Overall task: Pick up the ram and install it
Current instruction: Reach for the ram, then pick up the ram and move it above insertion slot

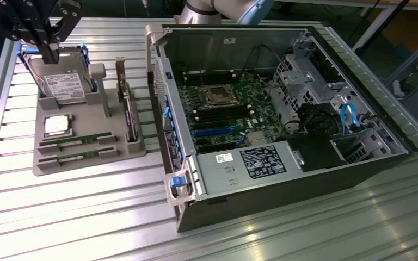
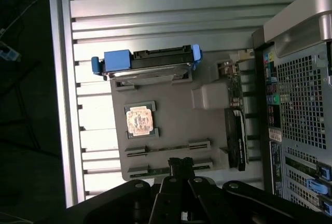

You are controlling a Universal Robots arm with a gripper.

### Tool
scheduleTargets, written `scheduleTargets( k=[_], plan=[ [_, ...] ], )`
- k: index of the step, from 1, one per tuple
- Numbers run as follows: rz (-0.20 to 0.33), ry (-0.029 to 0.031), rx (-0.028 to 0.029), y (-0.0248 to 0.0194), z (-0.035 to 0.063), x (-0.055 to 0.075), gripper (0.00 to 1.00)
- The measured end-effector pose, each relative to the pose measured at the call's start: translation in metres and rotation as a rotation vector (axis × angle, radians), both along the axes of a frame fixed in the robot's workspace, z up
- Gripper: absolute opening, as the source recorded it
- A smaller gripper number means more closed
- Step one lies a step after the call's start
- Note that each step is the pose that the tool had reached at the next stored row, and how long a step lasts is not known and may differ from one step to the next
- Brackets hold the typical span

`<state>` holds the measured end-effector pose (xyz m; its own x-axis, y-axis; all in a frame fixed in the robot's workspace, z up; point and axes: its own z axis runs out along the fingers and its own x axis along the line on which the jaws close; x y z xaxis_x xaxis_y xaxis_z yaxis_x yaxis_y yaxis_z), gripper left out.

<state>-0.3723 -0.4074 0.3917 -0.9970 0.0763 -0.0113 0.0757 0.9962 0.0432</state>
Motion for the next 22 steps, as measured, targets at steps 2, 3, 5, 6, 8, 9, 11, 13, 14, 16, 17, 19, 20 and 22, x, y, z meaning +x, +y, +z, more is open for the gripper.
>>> scheduleTargets(
  k=[2,3,5,6,8,9,11,13,14,16,17,19,20,22],
  plan=[
    [0.000,0.0000,0.0000,-0.0065,0.0000,0.0000,0.10],
    [0.000,0.0000,0.0000,-0.0080,0.0000,0.0000,0.10],
    [0.000,-0.0001,0.0000,-0.0084,0.0000,0.0000,0.10],
    [0.000,-0.0001,0.0001,-0.0084,-0.0001,0.0000,0.10],
    [0.000,0.0000,0.0000,-0.0084,0.0000,0.0000,0.10],
    [0.000,-0.0001,0.0000,-0.0084,0.0000,0.0000,0.10],
    [0.000,0.0000,0.0000,-0.0084,0.0000,0.0000,0.10],
    [0.000,0.0000,0.0000,-0.0084,0.0000,0.0000,0.10],
    [0.000,0.0000,0.0000,-0.0084,0.0000,0.0000,0.10],
    [0.000,0.0000,0.0000,-0.0084,0.0000,0.0000,0.10],
    [0.000,-0.0001,0.0001,-0.0084,-0.0001,0.0000,0.10],
    [0.002,-0.0001,0.0000,-0.0084,0.0000,0.0000,0.10],
    [0.005,0.0000,0.0000,-0.0084,0.0000,0.0000,0.10],
    [0.009,0.0000,0.0000,-0.0084,0.0000,0.0000,0.10]
  ],
)
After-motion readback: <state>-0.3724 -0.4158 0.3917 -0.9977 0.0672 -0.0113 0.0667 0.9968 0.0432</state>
